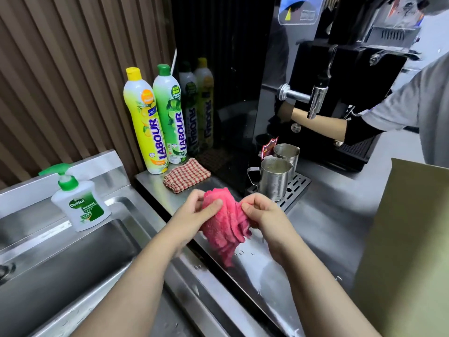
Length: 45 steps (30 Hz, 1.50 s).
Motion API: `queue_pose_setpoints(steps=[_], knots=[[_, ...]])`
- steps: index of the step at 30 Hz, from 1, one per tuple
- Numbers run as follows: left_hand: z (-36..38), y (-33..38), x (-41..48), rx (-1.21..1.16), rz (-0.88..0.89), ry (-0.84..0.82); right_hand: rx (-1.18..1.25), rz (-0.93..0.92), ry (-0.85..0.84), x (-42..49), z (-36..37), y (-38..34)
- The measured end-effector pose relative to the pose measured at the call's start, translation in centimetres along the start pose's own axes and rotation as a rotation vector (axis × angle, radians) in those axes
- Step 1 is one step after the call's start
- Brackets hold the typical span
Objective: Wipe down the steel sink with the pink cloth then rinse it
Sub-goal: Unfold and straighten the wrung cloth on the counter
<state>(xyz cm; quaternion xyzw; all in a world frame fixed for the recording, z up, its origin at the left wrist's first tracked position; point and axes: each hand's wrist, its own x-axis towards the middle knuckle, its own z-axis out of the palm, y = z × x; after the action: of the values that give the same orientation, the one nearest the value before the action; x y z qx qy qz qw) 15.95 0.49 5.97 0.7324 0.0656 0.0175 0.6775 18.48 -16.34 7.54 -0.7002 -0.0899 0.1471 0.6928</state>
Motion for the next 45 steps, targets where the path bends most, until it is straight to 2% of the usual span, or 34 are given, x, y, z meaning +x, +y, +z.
queue_pose_setpoints(steps=[2,6,11,14,18,22,24,27,29,31,32,33,35,37,39,43,45], knots=[[0.4,-1.0,-0.2,-0.096,-0.085,0.096,0.054,0.001,-0.010,0.1,0.1,-0.9],[1.3,-2.2,-1.5,-0.377,-0.257,-0.101,0.187,0.034,-0.027,0.3,-0.1,-1.8],[0.1,-3.1,-0.9,-0.373,-0.245,0.010,0.340,0.026,-0.001,0.5,-2.1,-2.2],[-0.4,-3.0,-0.3,-0.275,-0.213,0.003,0.250,0.035,0.008,0.5,-2.8,-2.4],[-0.2,-2.3,0.5,-0.049,-0.120,-0.137,0.257,0.050,0.013,0.5,-2.7,-3.0],[-1.5,-1.3,1.3,0.056,-0.049,-0.038,0.288,0.034,0.203,0.8,-4.6,-3.6],[-2.4,-0.6,1.9,0.215,0.083,-0.027,0.272,0.041,0.230,0.8,-5.2,-3.5],[-2.9,1.1,3.0,0.439,0.338,0.101,0.203,0.047,0.298,1.1,-5.0,-3.5],[-2.9,2.3,3.5,0.397,0.382,0.127,-0.038,-0.014,0.435,1.6,-4.3,-3.0],[-2.4,3.7,3.8,0.370,0.384,0.092,-0.530,-0.129,0.513,1.8,-3.3,-1.8],[-2.1,4.4,4.0,0.406,0.387,0.084,-0.685,-0.163,0.436,1.6,-2.6,-0.8],[-1.8,5.1,4.2,0.461,0.392,0.087,-0.734,-0.161,0.322,1.3,-1.7,0.1],[-1.4,6.3,4.4,0.632,0.399,0.109,-0.653,-0.115,0.150,0.8,0.1,1.4],[-1.0,7.2,4.6,0.776,0.376,0.089,-0.577,-0.104,0.107,1.0,1.4,2.6],[-1.0,7.5,4.6,0.861,0.354,0.048,-0.522,-0.103,0.138,1.4,2.6,2.5],[-2.5,7.5,4.7,0.842,0.359,-0.009,-0.530,-0.106,0.324,2.4,1.8,1.0],[-4.1,7.6,4.7,0.851,0.307,-0.110,-0.525,-0.105,0.336,2.6,-0.1,0.0]])
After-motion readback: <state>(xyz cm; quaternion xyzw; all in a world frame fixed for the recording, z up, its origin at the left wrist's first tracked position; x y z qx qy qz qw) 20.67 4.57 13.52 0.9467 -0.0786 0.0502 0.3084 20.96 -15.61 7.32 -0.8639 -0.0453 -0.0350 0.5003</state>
